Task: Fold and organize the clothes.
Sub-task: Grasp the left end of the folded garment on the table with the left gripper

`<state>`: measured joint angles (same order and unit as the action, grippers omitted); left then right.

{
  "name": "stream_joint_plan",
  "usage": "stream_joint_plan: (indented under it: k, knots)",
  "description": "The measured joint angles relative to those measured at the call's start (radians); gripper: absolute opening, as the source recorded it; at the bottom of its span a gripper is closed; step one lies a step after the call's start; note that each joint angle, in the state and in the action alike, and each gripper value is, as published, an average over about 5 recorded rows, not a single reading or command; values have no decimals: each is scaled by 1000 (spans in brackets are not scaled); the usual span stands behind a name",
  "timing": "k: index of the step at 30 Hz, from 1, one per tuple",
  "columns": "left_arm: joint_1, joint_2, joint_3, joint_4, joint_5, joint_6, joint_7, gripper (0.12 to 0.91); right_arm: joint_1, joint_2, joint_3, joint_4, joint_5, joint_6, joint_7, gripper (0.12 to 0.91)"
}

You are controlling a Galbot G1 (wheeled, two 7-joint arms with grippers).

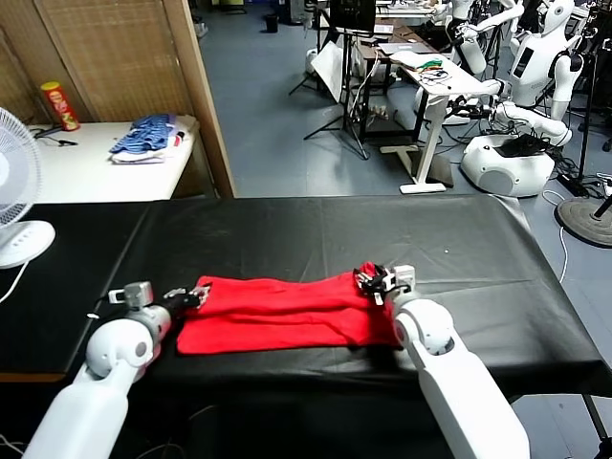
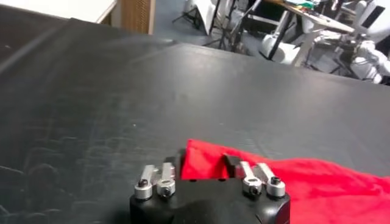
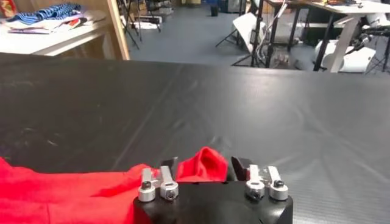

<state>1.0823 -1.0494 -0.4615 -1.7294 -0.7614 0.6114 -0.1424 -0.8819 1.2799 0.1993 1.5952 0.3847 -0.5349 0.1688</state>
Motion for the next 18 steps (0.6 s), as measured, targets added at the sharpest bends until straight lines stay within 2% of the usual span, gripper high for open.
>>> stream_joint_plan:
  k: [3,6,10,13,15,18]
  knots:
    - [4,-15,9,8,81,-54,1,149,-4,17,3,-17,-34,38,20,141]
    - [2,-32,12,19,155,-92,0,134,-5,27,5,-29,-44,57,22,138]
    - [-9,-58,12,35,213,-110,-4,129,-7,24,10,-29,-36,65,-10,154]
    - [-16,-68,12,40,225,-118,-2,155,-13,15,14,-18,-32,65,-39,267]
    - [-19,-71,12,41,225,-123,0,226,-20,7,18,-5,-30,64,-52,385]
    - [-20,-70,8,37,219,-128,2,391,-32,-9,25,23,-23,59,-62,552]
